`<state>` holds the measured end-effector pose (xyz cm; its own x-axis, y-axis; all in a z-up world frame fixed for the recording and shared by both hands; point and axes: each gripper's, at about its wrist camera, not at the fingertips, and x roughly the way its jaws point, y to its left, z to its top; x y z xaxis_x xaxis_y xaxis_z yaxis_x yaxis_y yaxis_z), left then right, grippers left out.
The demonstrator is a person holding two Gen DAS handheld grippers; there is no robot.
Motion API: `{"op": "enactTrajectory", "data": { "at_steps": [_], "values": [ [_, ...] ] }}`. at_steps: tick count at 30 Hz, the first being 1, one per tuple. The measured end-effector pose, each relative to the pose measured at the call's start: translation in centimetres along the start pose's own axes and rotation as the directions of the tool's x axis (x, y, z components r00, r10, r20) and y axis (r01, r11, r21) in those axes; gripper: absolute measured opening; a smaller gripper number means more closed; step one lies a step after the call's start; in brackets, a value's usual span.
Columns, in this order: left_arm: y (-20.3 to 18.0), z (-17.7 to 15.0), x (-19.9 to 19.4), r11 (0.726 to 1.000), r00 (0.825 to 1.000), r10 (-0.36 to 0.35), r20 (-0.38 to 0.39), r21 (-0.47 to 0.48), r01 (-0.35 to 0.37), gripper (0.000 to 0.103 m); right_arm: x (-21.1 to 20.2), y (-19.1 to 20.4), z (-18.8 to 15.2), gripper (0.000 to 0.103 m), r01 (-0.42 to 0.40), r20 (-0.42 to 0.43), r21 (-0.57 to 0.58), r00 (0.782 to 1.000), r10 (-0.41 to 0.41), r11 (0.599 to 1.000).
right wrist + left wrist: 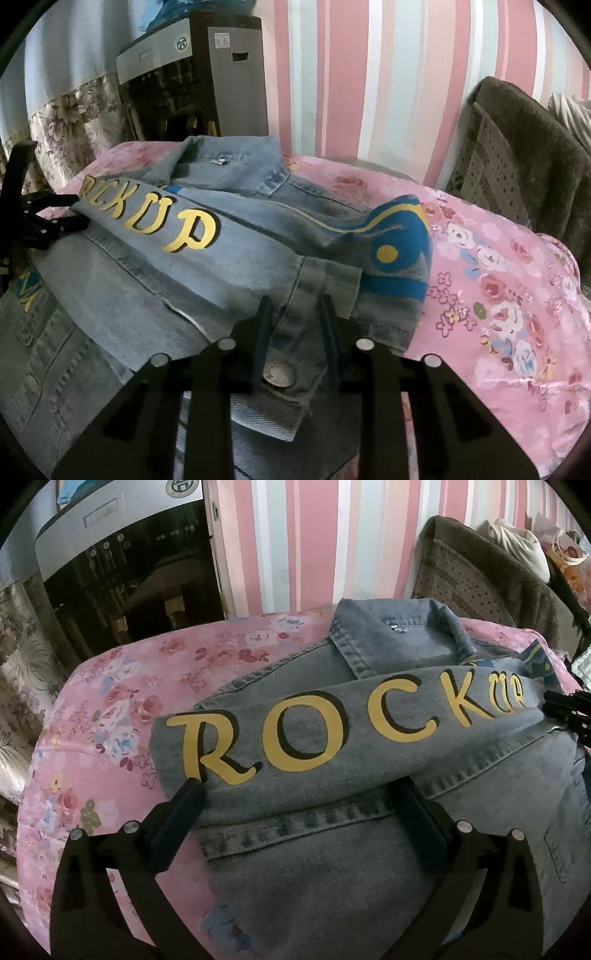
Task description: Fold large clothes
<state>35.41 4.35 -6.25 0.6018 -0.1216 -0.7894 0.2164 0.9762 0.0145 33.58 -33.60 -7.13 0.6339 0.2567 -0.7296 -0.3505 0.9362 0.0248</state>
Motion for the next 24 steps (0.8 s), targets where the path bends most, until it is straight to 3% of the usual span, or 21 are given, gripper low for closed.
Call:
{"op": "enactTrajectory", "data": {
  "at_steps": [11,18,24],
  "values": [
    [-0.1,0.0,-0.4,1.0,1.0,0.015,0.004,0.013,-0.015,0.1,-0.6,0.4,0.2,0.028,0.023,-0.007,-0.021,1.0,-0.023,1.0],
    [-1.4,-0.4,-2.7,0.994,0.998,0.068,0.013,0.089,-0.069,0.1,-3.5,1.3,-0.4,0.029,0.011,0.002,-0.021,1.0,-0.011,1.0],
    [-1.7,-1.8,-4.8,0.993,0.999,0.04,-0.01,0.111,-0.038,0.1,-5.3,3.2,-1.5,0.03,-0.014,-0.013,-0.032,1.0,0.014,0.999]
  ]
}}
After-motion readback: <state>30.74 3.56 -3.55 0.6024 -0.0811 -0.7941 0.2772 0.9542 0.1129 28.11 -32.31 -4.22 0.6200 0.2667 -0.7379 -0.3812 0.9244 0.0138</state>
